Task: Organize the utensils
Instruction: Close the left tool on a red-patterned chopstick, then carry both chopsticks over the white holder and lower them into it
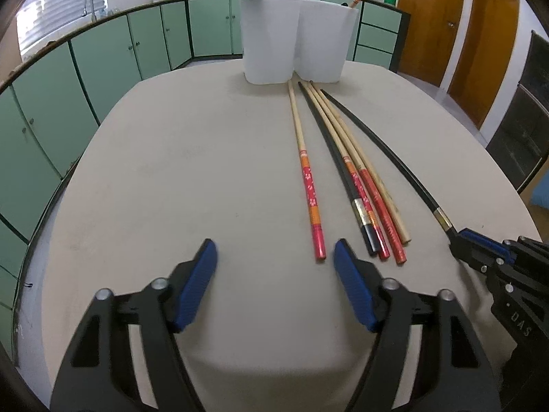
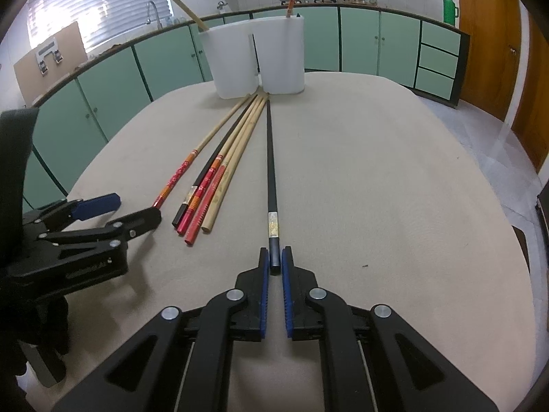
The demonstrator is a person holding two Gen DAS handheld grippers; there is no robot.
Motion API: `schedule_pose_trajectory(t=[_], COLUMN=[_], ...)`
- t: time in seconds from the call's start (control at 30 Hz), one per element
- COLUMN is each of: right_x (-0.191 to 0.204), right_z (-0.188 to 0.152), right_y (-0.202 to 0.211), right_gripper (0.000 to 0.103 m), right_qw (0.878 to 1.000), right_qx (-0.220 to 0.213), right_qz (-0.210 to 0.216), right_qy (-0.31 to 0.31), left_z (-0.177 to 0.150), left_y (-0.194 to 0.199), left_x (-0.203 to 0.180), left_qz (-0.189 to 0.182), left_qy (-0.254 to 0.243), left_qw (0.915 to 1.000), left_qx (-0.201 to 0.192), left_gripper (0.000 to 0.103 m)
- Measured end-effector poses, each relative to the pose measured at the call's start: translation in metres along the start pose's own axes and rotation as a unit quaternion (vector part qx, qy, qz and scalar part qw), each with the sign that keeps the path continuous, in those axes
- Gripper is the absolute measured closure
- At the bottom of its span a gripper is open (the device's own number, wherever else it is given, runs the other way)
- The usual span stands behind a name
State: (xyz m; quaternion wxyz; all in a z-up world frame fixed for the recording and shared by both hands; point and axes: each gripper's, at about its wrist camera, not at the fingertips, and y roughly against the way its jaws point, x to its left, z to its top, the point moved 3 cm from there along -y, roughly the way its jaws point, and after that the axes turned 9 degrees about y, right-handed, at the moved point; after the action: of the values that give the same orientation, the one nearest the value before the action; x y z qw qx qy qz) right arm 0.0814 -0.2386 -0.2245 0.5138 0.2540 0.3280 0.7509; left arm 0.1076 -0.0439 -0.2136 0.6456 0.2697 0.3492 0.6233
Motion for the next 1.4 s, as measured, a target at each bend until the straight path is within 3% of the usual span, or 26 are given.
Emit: schedule_pose_trajectory(t=[0.17,0.23,0.27,0.63,0.9,1.17,1.4], right_x=[0.002,0.002,0.003,0.003,-0.006,-0.017,-0.022], right_z=[0.001,0.001,0.001,0.005,0.033,0.074,0.112], right_y=[-0.001,-0.001,0.0,0.015,0.058,0.105,0.127], right_gripper=[0.095,0.096,0.096,0.097,0.097,0.097,0.097], right_qw=[1.0,1.0,1.0,1.0,0.997,0.989,0.985], right_qx=[0.001,0.001,0.0,-0.019,-0.079,-0.144,-0.168], right_qz=[-0.004,-0.004,-0.004,0.001,0.002,0.008,0.015], right_qy=[0.004,0.005,0.006,0.006,0.005,0.012,0.024], left_z=[0.001,0.001,0.001,-0.002,0.021,0.058,0.091], left_y=[0.0,0.0,0.0,0.025,0.073,0.123,0.154], left_x=[-0.004,-0.005,-0.007,-0.009,-0.007,-0.015,-0.026], left_qz=[-0.008,-0.011,-0.014,-0.028,-0.031,-0.052,-0.082], left_qy=[-0.004,-0.005,-0.007,-0.013,-0.023,-0.031,-0.042], left_qw=[0.9999,0.9999,0.9999,0.9993,0.9955,0.985,0.9748], left_qx=[-0.005,-0.006,-0.005,-0.023,-0.086,-0.162,-0.203], left_gripper=[0.076,0.096,0.098,0.098,0.098,0.098,0.098])
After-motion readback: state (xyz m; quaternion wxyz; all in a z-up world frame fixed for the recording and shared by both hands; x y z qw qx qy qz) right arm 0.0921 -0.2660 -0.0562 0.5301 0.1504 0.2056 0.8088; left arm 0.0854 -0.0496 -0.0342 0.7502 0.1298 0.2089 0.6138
